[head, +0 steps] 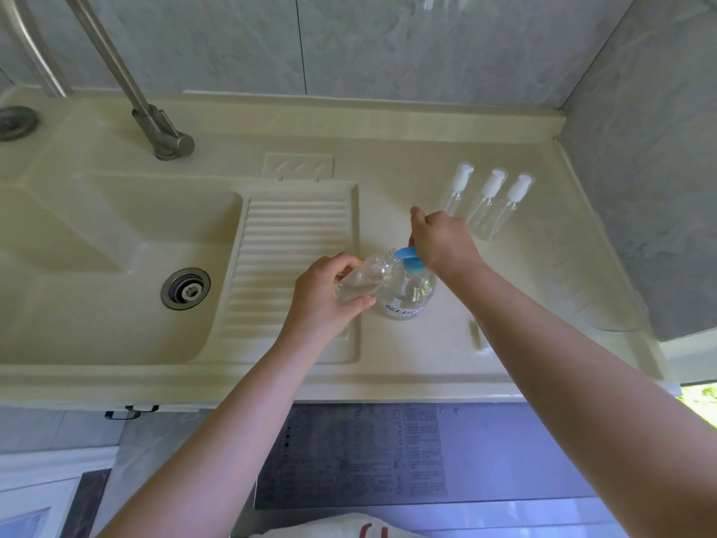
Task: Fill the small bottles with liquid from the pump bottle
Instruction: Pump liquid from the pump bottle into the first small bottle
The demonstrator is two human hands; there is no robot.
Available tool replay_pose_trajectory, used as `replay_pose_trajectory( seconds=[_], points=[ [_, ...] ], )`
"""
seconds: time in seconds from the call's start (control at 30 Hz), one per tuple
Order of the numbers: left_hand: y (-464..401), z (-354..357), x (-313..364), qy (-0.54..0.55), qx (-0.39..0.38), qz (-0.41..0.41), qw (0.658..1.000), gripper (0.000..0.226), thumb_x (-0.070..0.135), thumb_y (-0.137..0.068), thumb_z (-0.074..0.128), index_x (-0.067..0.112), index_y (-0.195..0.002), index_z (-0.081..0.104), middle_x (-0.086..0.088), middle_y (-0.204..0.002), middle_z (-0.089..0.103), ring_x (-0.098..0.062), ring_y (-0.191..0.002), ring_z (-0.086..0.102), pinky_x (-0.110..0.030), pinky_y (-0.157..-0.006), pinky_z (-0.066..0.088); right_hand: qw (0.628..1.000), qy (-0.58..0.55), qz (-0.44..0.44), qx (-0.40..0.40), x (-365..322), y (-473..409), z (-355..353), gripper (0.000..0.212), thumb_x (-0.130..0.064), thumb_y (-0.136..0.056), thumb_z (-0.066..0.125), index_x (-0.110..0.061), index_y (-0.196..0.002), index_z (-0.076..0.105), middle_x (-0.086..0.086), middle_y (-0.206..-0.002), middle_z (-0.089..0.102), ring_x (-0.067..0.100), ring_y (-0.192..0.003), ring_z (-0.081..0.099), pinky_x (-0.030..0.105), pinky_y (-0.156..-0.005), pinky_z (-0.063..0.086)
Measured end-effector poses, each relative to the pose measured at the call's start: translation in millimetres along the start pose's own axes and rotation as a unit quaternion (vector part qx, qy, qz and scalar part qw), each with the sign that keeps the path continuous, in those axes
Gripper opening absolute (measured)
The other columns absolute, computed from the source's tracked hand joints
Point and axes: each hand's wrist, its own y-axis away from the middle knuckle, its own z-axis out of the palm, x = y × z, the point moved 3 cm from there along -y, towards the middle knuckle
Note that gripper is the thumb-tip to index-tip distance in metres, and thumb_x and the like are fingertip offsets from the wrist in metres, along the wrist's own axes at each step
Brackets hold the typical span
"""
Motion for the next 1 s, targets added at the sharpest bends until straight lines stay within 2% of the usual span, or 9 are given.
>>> replay_pose_trajectory(
  seconds=[0.07, 0.13, 0.2, 0.37, 0.6, 0.73, 0.83, 0.93, 1.0],
  points=[
    [0.7, 0.4, -0.5, -0.002, -0.002, 0.002, 1.0, 0.039, 0.017, -0.068, 0.086, 0.024, -0.102, 0.067, 0.007, -0.103, 0.065, 0.011, -0.087, 0.053, -0.001, -0.075, 0.036, 0.999, -0.02, -0.022, -0.016, -0.9, -0.2, -0.2, 0.036, -0.018, -0.1, 0.042, 0.0, -0.13, 0.049, 0.019, -0.11, 0.066, 0.04, -0.095, 0.063, 0.041, -0.083, 0.054],
    [0.8, 0.8, -1.0, -0.002, -0.003, 0.006, 1.0, 0.039, 0.017, -0.068, 0.086, 0.025, -0.101, 0.067, 0.006, -0.102, 0.065, 0.008, -0.088, 0.054, -0.001, -0.076, 0.036, 0.999, 0.0, -0.034, -0.032, -4.7, 4.6, -4.5, 0.053, -0.041, -0.104, 0.031, 0.0, -0.116, 0.062, 0.023, -0.108, 0.066, 0.04, -0.1, 0.062, 0.042, -0.091, 0.052],
    [0.6, 0.1, -0.8, -0.004, -0.002, 0.006, 1.0, 0.038, 0.017, -0.067, 0.087, 0.025, -0.1, 0.067, 0.007, -0.102, 0.065, 0.007, -0.088, 0.055, -0.001, -0.076, 0.036, 0.999, 0.021, -0.026, -0.028, -6.4, 0.6, -8.3, 0.061, -0.049, -0.101, 0.028, -0.003, -0.106, 0.068, 0.021, -0.103, 0.066, 0.038, -0.098, 0.062, 0.038, -0.091, 0.05],
    [1.3, -0.9, 0.5, 0.005, 0.003, 0.006, 1.0, 0.037, 0.017, -0.068, 0.086, 0.024, -0.1, 0.067, 0.009, -0.101, 0.065, 0.008, -0.089, 0.055, -0.001, -0.075, 0.036, 0.991, 0.102, -0.085, -0.017, -5.5, 2.4, -6.1, 0.043, -0.03, -0.104, 0.033, 0.002, -0.111, 0.06, 0.021, -0.106, 0.065, 0.032, -0.086, 0.057, 0.041, -0.088, 0.051],
    [-0.7, 0.8, -0.5, 0.001, 0.01, 0.011, 1.0, 0.037, 0.017, -0.068, 0.086, 0.025, -0.098, 0.067, 0.007, -0.101, 0.065, -0.003, -0.091, 0.058, 0.0, -0.075, 0.035, 0.993, 0.085, -0.079, 0.001, -5.0, 2.4, -5.4, 0.065, -0.047, -0.104, 0.024, 0.004, -0.109, 0.064, 0.026, -0.108, 0.066, 0.035, -0.09, 0.058, 0.046, -0.092, 0.051],
    [-1.8, 0.3, 1.4, 0.011, 0.015, 0.016, 1.0, 0.036, 0.016, -0.068, 0.085, 0.026, -0.097, 0.066, 0.008, -0.1, 0.065, -0.005, -0.093, 0.059, -0.004, -0.077, 0.038, 0.995, 0.078, -0.052, -0.022, -8.5, 1.0, -8.0, 0.057, -0.044, -0.101, 0.028, -0.002, -0.109, 0.066, 0.022, -0.106, 0.065, 0.038, -0.096, 0.061, 0.04, -0.093, 0.05],
    [-1.7, 0.0, 2.0, 0.014, 0.013, 0.019, 1.0, 0.036, 0.015, -0.068, 0.085, 0.026, -0.097, 0.066, 0.008, -0.1, 0.065, -0.002, -0.09, 0.058, -0.004, -0.076, 0.038, 0.998, 0.052, -0.04, -0.024, -5.5, -1.2, -8.0, 0.055, -0.044, -0.1, 0.034, 0.002, -0.101, 0.066, 0.016, -0.096, 0.065, 0.035, -0.085, 0.061, 0.039, -0.085, 0.052],
    [-0.9, 1.6, 1.3, 0.019, 0.005, 0.015, 1.0, 0.037, 0.015, -0.067, 0.086, 0.025, -0.096, 0.066, 0.009, -0.098, 0.065, 0.003, -0.087, 0.057, -0.003, -0.074, 0.037, 0.998, 0.033, -0.047, -0.005, -1.4, 1.2, 0.2, 0.02, -0.014, -0.097, 0.046, 0.001, -0.107, 0.054, 0.015, -0.101, 0.066, 0.035, -0.082, 0.06, 0.039, -0.075, 0.053],
    [-1.3, 2.7, 1.1, 0.015, 0.002, 0.019, 1.0, 0.036, 0.016, -0.067, 0.086, 0.026, -0.096, 0.065, 0.009, -0.096, 0.065, 0.003, -0.085, 0.057, -0.003, -0.073, 0.036, 0.998, 0.058, -0.036, 0.011, -1.9, -0.2, 1.3, 0.021, 0.0, -0.089, 0.049, -0.001, -0.11, 0.049, 0.015, -0.103, 0.067, 0.035, -0.078, 0.06, 0.033, -0.064, 0.047]
  ],
)
